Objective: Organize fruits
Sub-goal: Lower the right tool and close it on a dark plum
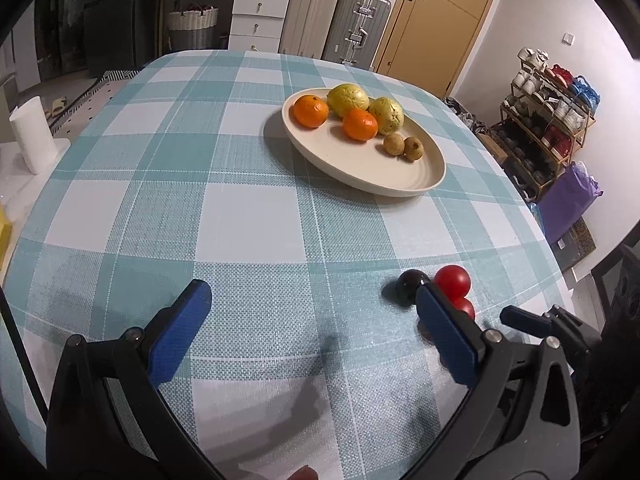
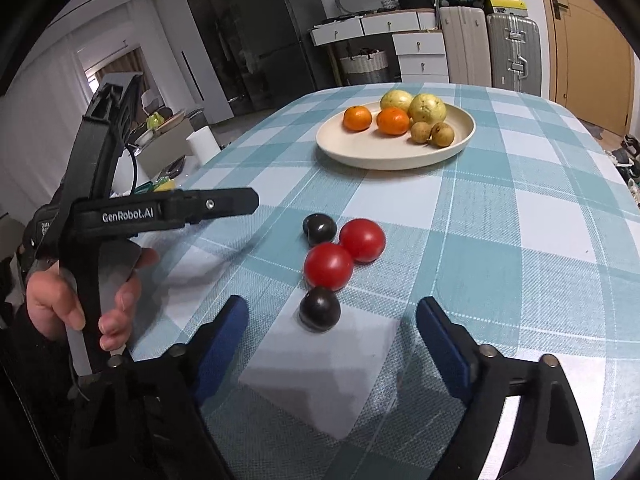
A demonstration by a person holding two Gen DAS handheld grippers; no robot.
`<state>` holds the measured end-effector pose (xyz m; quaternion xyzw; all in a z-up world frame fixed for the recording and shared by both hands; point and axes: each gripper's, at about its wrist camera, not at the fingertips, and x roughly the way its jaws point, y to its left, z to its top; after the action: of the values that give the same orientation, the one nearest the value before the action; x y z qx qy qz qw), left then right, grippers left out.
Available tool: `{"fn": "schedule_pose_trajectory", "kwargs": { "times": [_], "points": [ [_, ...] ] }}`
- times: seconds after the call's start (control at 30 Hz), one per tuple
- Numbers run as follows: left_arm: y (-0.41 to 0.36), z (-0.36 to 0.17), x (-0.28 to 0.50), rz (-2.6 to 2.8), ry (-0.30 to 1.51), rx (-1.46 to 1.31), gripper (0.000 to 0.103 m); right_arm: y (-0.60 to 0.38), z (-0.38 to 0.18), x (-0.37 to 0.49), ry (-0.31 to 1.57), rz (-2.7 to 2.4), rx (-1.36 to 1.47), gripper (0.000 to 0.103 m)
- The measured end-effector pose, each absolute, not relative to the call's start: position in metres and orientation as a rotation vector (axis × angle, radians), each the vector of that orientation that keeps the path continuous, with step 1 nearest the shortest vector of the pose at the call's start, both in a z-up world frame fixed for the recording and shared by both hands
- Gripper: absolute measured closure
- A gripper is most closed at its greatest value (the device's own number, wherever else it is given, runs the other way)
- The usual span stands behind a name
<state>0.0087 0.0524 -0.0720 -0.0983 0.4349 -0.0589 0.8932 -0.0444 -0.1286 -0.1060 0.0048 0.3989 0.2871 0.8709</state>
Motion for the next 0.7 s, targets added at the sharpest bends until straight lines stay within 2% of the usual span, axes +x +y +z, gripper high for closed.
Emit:
{"fn": "schedule_pose_trajectory", "kwargs": {
  "times": [0.17,0.23,0.3,0.37,0.43,0.5,0.7],
  "points": [
    [0.054,-0.072,0.009,-0.121,0.903,-0.208,0.001,-0.123,-0.111,-0.043,0.849,0.606,-0.016,0.034],
    [0.054,-0.072,0.009,-0.125,0.906,-0.209,0.001,-0.121,-0.113,-0.043,0.854,0.608,-0.024,0.045],
    [0.053,-0.073,0.009,-0.138,0.908,-0.211,0.001,-0.119,-0.116,-0.041,0.863,0.603,-0.03,0.048],
    [0.051,-0.072,0.009,-0.14,0.906,-0.202,0.001,-0.118,-0.116,-0.041,0.853,0.597,-0.045,0.056],
    [0.051,-0.072,0.009,-0.142,0.907,-0.203,0.001,-0.116,-0.116,-0.041,0.856,0.59,-0.054,0.075],
    [0.05,-0.073,0.009,-0.142,0.909,-0.205,0.001,-0.115,-0.116,-0.042,0.849,0.616,-0.044,0.079],
    [0.048,-0.075,0.011,-0.145,0.919,-0.2,0.001,-0.114,-0.117,-0.042,0.844,0.628,-0.051,0.08]
  ]
}}
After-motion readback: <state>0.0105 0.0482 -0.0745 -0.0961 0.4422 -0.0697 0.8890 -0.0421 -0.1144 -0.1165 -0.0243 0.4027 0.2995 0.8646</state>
